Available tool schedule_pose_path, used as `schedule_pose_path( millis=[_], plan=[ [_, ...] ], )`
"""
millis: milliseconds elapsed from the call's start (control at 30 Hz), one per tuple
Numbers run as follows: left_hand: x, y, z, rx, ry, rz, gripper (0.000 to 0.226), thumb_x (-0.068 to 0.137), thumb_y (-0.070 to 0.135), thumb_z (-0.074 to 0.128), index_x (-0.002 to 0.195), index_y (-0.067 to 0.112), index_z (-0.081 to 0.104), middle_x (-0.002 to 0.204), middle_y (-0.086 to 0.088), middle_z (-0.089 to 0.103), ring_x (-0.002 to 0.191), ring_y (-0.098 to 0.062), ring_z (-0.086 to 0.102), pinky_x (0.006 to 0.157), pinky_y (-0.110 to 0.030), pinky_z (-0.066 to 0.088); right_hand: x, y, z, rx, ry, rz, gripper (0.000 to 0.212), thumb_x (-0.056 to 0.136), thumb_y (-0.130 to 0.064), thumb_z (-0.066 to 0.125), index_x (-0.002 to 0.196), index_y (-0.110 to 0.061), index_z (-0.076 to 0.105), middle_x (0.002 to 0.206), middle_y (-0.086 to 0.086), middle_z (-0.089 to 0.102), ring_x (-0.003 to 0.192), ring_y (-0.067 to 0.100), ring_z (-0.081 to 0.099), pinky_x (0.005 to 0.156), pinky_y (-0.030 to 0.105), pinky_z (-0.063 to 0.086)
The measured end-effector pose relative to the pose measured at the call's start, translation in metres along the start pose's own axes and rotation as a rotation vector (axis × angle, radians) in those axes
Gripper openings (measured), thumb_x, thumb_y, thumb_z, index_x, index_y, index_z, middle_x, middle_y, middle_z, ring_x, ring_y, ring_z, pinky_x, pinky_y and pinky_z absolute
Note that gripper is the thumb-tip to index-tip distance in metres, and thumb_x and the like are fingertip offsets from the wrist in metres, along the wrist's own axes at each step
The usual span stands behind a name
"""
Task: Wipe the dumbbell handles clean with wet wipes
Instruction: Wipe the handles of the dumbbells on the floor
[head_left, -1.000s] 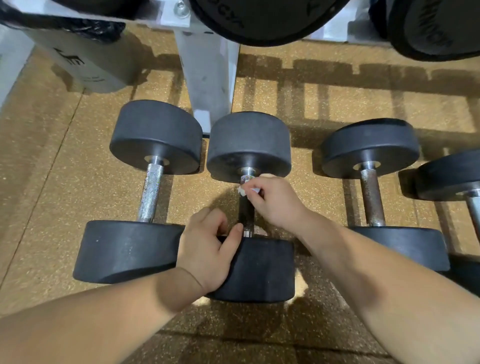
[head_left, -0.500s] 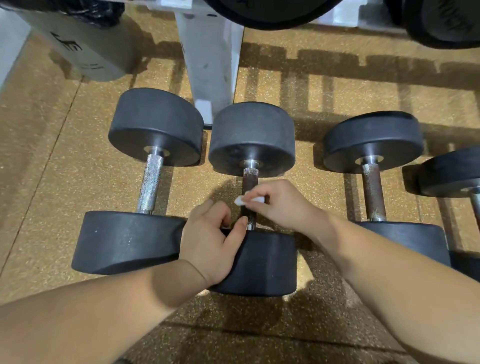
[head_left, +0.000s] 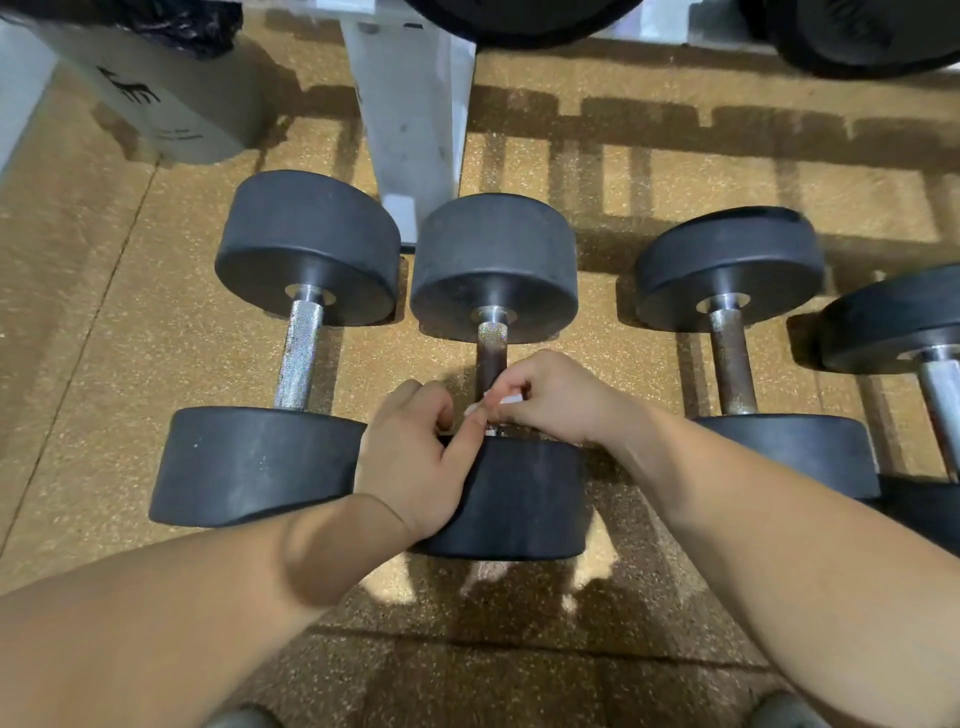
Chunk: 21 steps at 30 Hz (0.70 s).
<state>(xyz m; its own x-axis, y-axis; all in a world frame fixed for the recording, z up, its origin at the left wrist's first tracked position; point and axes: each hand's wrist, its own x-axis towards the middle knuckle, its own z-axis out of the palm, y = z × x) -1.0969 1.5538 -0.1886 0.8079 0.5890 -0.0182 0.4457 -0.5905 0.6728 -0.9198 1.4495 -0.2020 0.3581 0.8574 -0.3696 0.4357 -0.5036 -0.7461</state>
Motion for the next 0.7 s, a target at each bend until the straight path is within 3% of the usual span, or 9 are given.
schedule_pose_path(
  millis=[100, 200, 267, 333, 400, 467, 533, 633, 700],
  plan=[
    [0.0, 0.012, -0.006, 0.044, 0.027, 0.022, 0.03, 0.092, 0.044, 0.053, 0.073, 0.025, 0.04, 0.076, 0.003, 0.044, 0.075, -0.025, 0.045, 0.069, -0.041, 0.04, 0.015, -0.003, 0.002, -0.037, 0.201, -0.016, 0.007, 0.085, -0.032, 0.075, 0.085, -0.026, 0.079, 0.087, -0.01, 0.073, 0.082, 0.005, 0.062, 0.074, 0.022, 0.047],
    [-0.01, 0.04, 0.001, 0.029, 0.033, -0.018, 0.03, 0.09, 0.053, 0.047, 0.087, 0.024, 0.049, 0.089, 0.004, 0.048, 0.087, -0.022, 0.046, 0.078, -0.039, 0.04, 0.029, -0.01, 0.004, 0.206, 0.466, 0.15, 0.008, 0.089, -0.029, 0.068, 0.084, -0.029, 0.075, 0.088, -0.015, 0.068, 0.082, 0.003, 0.06, 0.072, 0.017, 0.046],
    [-0.016, 0.053, 0.01, 0.078, -0.011, -0.114, 0.043, 0.085, 0.068, 0.044, 0.1, 0.027, 0.047, 0.101, 0.005, 0.047, 0.097, -0.016, 0.043, 0.084, -0.034, 0.037, 0.024, -0.006, 0.006, 0.258, 0.46, 0.204, 0.008, 0.089, -0.027, 0.067, 0.083, -0.03, 0.072, 0.088, -0.019, 0.065, 0.084, 0.0, 0.058, 0.069, 0.014, 0.043],
    [-0.017, 0.057, 0.015, 0.113, -0.036, -0.166, 0.055, 0.077, 0.077, 0.049, 0.107, 0.03, 0.044, 0.107, 0.008, 0.043, 0.099, -0.009, 0.037, 0.085, -0.028, 0.033, 0.012, -0.001, 0.003, 0.213, 0.295, 0.143, 0.006, 0.085, -0.026, 0.072, 0.082, -0.03, 0.074, 0.088, -0.018, 0.066, 0.087, 0.001, 0.06, 0.07, 0.016, 0.043],
    [-0.017, 0.054, 0.014, 0.13, -0.022, -0.135, 0.072, 0.071, 0.079, 0.054, 0.116, 0.024, 0.049, 0.109, 0.01, 0.04, 0.103, -0.008, 0.038, 0.087, -0.021, 0.028, 0.002, 0.004, -0.001, 0.208, 0.125, 0.092, 0.005, 0.081, -0.028, 0.079, 0.079, -0.031, 0.076, 0.087, -0.018, 0.068, 0.086, 0.001, 0.062, 0.074, 0.021, 0.045],
    [-0.016, 0.049, 0.012, 0.142, 0.001, -0.102, 0.084, 0.069, 0.081, 0.053, 0.123, 0.017, 0.052, 0.113, 0.008, 0.044, 0.111, -0.012, 0.042, 0.091, -0.019, 0.028, 0.005, 0.007, -0.004, 0.219, 0.073, 0.083, 0.006, 0.079, -0.029, 0.081, 0.077, -0.033, 0.076, 0.083, -0.018, 0.068, 0.082, 0.0, 0.062, 0.073, 0.021, 0.046],
    [-0.016, 0.044, 0.01, 0.146, -0.011, -0.109, 0.09, 0.068, 0.082, 0.053, 0.128, 0.015, 0.052, 0.119, 0.003, 0.05, 0.117, -0.016, 0.046, 0.096, -0.02, 0.031, 0.017, 0.007, -0.001, 0.229, 0.156, 0.071, 0.008, 0.079, -0.027, 0.078, 0.074, -0.033, 0.075, 0.083, -0.016, 0.069, 0.083, 0.0, 0.063, 0.073, 0.022, 0.049],
    [-0.013, 0.033, 0.003, 0.143, -0.06, -0.125, 0.094, 0.068, 0.082, 0.053, 0.131, 0.013, 0.051, 0.125, -0.002, 0.051, 0.123, -0.021, 0.047, 0.102, -0.026, 0.035, 0.038, 0.007, 0.008, 0.33, 0.449, 0.07, 0.007, 0.082, -0.024, 0.071, 0.077, -0.029, 0.072, 0.087, -0.01, 0.069, 0.085, 0.01, 0.064, 0.075, 0.029, 0.053],
    [-0.011, 0.025, -0.003, 0.122, -0.078, -0.107, 0.094, 0.069, 0.08, 0.054, 0.131, 0.01, 0.052, 0.126, -0.004, 0.052, 0.123, -0.022, 0.048, 0.104, -0.029, 0.036, 0.039, 0.007, 0.013, 0.377, 0.503, 0.078, 0.005, 0.085, -0.021, 0.07, 0.083, -0.026, 0.071, 0.087, -0.007, 0.068, 0.082, 0.009, 0.062, 0.07, 0.023, 0.048]
  ],
)
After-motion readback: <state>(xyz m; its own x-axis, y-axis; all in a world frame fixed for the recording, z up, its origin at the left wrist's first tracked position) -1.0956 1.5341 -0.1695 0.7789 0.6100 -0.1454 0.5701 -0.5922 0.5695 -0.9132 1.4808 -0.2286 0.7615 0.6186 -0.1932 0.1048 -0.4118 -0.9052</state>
